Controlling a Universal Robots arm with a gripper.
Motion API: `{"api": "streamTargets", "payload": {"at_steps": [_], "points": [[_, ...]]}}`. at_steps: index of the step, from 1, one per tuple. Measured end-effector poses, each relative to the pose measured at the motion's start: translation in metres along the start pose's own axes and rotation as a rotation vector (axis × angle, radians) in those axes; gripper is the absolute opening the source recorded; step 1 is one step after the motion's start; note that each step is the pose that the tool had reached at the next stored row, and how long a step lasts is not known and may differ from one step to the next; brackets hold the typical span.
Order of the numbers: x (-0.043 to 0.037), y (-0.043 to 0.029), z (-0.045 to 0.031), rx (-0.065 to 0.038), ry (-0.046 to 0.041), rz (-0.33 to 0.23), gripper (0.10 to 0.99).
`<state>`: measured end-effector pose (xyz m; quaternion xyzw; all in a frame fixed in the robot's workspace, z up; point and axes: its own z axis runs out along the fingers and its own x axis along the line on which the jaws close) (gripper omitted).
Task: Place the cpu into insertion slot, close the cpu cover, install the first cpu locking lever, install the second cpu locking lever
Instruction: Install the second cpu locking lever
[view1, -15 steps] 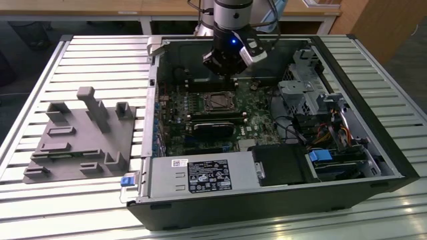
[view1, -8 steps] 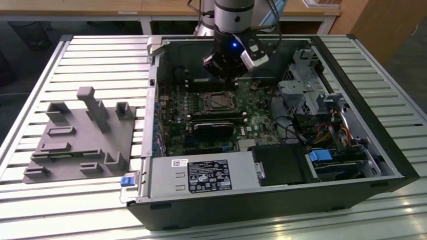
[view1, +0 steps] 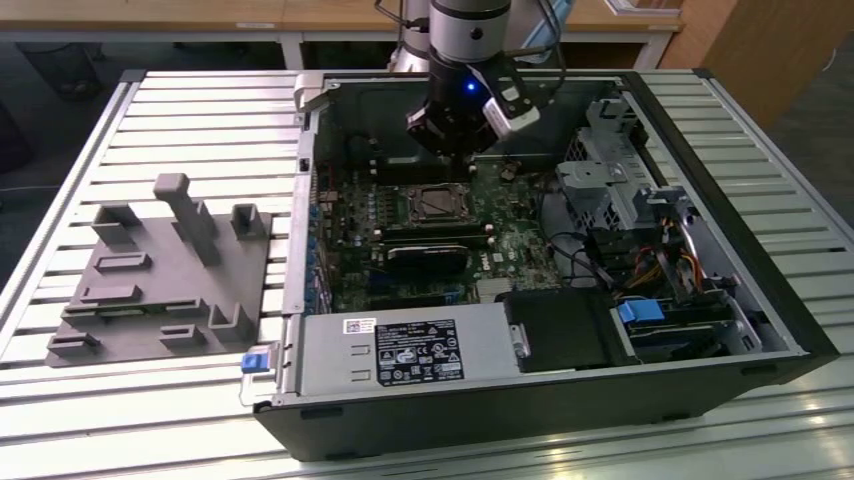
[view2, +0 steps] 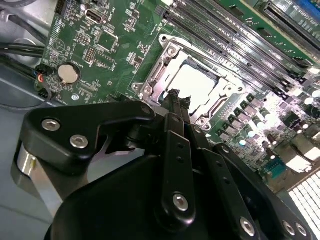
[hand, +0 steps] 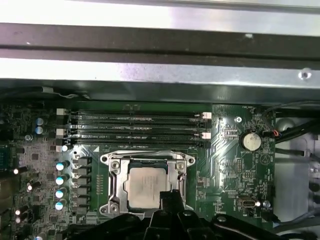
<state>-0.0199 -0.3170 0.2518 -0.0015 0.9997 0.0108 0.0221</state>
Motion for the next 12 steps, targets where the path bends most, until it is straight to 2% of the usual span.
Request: {"api": "streamTargets", "payload": {"at_steps": [12], "points": [[0.0000,-0.0106,-0.0007,0.000,0.0001,0.000,0.106]]}}
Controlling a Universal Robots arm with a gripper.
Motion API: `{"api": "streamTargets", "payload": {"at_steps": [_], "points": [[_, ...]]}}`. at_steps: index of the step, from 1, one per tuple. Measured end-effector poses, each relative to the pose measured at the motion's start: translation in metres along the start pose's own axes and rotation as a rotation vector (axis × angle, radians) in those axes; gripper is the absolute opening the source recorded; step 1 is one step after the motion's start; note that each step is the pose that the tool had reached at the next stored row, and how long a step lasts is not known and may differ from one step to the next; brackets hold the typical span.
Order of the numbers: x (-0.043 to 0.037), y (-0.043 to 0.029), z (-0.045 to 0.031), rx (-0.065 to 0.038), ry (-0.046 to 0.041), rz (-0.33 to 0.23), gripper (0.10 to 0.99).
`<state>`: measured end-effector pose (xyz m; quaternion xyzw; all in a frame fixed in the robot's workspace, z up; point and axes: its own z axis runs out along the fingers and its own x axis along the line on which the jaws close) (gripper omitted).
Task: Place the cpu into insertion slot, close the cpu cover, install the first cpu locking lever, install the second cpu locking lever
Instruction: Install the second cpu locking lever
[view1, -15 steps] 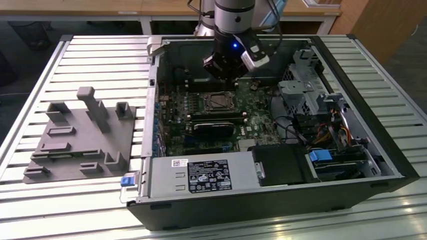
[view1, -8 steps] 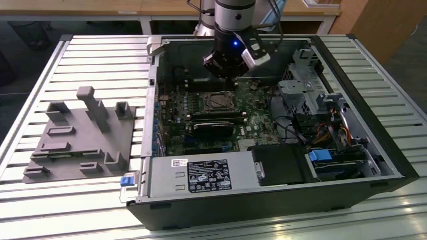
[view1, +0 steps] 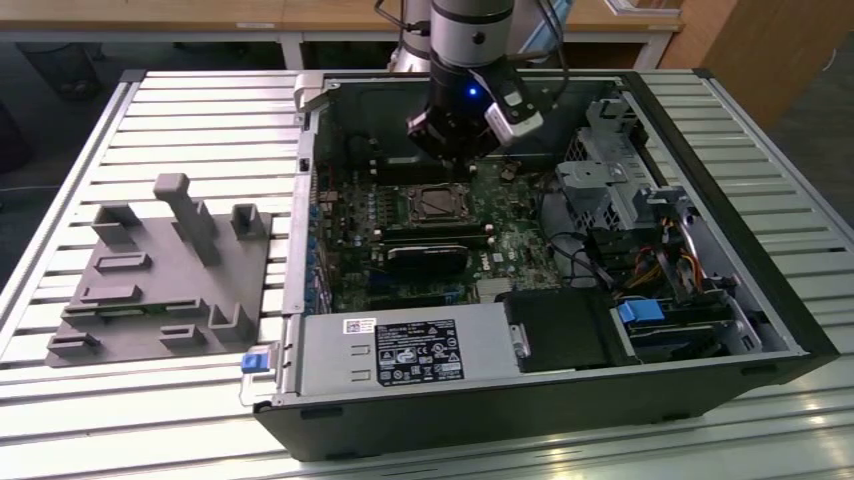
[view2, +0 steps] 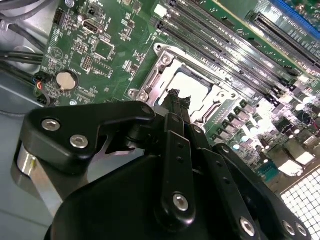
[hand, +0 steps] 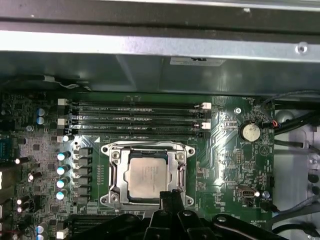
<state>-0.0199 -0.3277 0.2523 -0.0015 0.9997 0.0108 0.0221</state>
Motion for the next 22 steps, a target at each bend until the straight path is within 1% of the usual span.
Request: {"api": "streamTargets", "payload": {"at_steps": [10,17,22], "points": [[0.0000,-0.0042,-0.0001,-0.001,0.0000,0.000,0.106],[0.0002,-0.0123,-0.0003,0.000,0.0000,0.000,0.106],[0.0003,-0.0149,-0.0003,-0.001,-0.0001,0.000,0.106]]}}
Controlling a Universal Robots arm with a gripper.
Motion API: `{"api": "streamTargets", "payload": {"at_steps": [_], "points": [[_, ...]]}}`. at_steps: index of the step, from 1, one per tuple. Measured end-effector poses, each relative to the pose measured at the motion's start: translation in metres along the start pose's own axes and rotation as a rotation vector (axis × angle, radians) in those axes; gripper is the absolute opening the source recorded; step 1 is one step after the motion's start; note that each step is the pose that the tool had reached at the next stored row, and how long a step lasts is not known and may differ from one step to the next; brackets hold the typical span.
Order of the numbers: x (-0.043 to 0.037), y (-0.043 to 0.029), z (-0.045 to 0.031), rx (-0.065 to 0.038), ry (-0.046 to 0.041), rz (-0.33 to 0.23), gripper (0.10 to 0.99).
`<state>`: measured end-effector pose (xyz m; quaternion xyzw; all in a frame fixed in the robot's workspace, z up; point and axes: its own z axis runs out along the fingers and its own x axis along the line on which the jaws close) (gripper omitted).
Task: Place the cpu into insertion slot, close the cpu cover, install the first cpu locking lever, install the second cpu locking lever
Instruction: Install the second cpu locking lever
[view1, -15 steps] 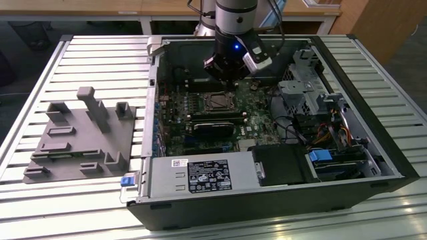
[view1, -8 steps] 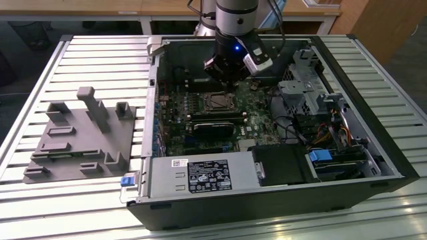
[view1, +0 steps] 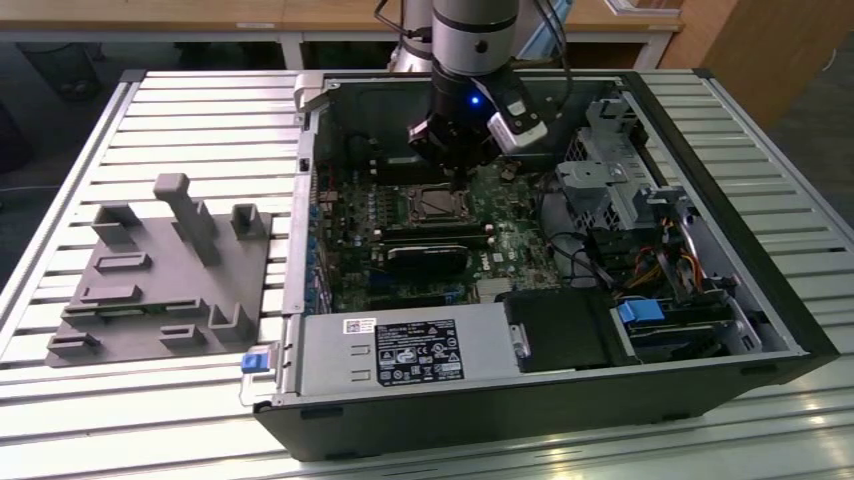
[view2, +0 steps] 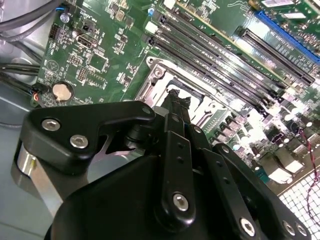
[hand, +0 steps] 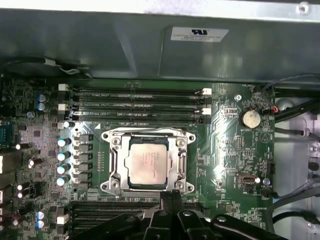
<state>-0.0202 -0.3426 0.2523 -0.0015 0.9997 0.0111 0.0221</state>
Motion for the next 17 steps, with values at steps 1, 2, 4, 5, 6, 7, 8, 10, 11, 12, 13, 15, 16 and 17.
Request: {"api": "streamTargets", "payload": {"at_steps": [1,2,4,5,6,7,8,10,11,12,13,15,16,17], "points": [[0.0000,-0.0013,0.0000,-0.001,0.0000,0.000,0.106],[0.0001,-0.0026,0.0000,-0.001,0.0001,0.000,0.106],[0.0001,-0.0060,-0.0001,-0.003,0.0009,0.000,0.106],[0.0001,-0.0081,-0.0001,-0.004,0.0014,0.000,0.106],[0.0001,-0.0096,0.0002,-0.006,0.0024,0.000,0.106],[0.0001,-0.0107,0.0006,-0.008,0.0049,0.001,0.106],[0.0002,-0.0116,0.0010,-0.011,0.0080,0.001,0.106],[0.0002,-0.0135,0.0019,-0.016,0.0136,0.001,0.106],[0.0002,-0.0146,0.0025,-0.018,0.0156,0.001,0.106],[0.0003,-0.0159,0.0033,-0.019,0.0167,0.001,0.106],[0.0004,-0.0167,0.0045,-0.021,0.0172,0.001,0.106],[0.0009,-0.0171,0.0068,-0.022,0.0173,0.002,0.106],[0.0012,-0.0171,0.0081,-0.023,0.0174,0.002,0.106],[0.0017,-0.0171,0.0093,-0.024,0.0173,0.001,0.106]]}}
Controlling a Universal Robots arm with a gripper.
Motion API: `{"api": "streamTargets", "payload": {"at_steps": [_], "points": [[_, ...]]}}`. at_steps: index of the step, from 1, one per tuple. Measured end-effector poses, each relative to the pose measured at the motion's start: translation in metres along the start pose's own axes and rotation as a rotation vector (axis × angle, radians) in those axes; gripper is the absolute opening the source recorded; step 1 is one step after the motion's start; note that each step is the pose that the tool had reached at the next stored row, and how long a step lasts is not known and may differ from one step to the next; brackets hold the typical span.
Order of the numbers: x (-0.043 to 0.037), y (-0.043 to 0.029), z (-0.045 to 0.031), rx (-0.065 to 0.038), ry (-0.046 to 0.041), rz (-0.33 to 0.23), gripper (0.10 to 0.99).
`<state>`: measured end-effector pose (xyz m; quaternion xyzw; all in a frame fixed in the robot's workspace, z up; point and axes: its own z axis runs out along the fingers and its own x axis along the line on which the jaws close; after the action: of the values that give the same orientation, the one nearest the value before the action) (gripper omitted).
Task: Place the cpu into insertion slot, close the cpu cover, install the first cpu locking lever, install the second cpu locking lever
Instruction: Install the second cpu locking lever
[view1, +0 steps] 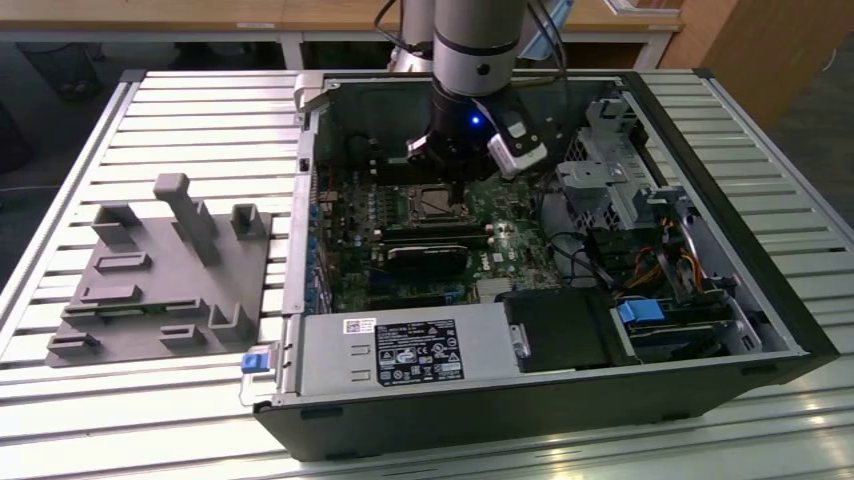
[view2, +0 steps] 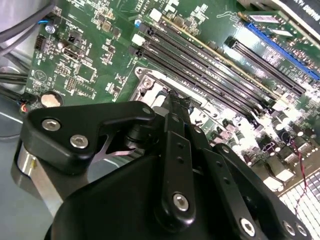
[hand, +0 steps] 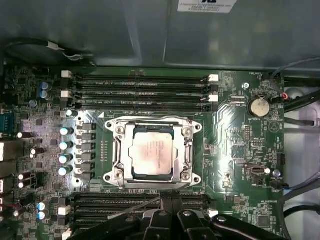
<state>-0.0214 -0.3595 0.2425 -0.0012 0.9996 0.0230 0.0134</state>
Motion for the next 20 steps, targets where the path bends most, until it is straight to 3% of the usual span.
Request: {"api": "streamTargets", "payload": {"at_steps": [7,12,17,18,20], "points": [[0.0068,-0.0088,0.0040,-0.006,-0.0004,-0.003,0.106],[0.0219,-0.0098,0.0053,-0.011,-0.0006,-0.004,0.106],[0.0267,-0.0101,0.0115,-0.013,0.0006,-0.004,0.106],[0.0267,-0.0102,0.0123,-0.016,0.0008,-0.004,0.106],[0.0268,-0.0113,0.0128,-0.034,0.0007,-0.003,0.106]]}}
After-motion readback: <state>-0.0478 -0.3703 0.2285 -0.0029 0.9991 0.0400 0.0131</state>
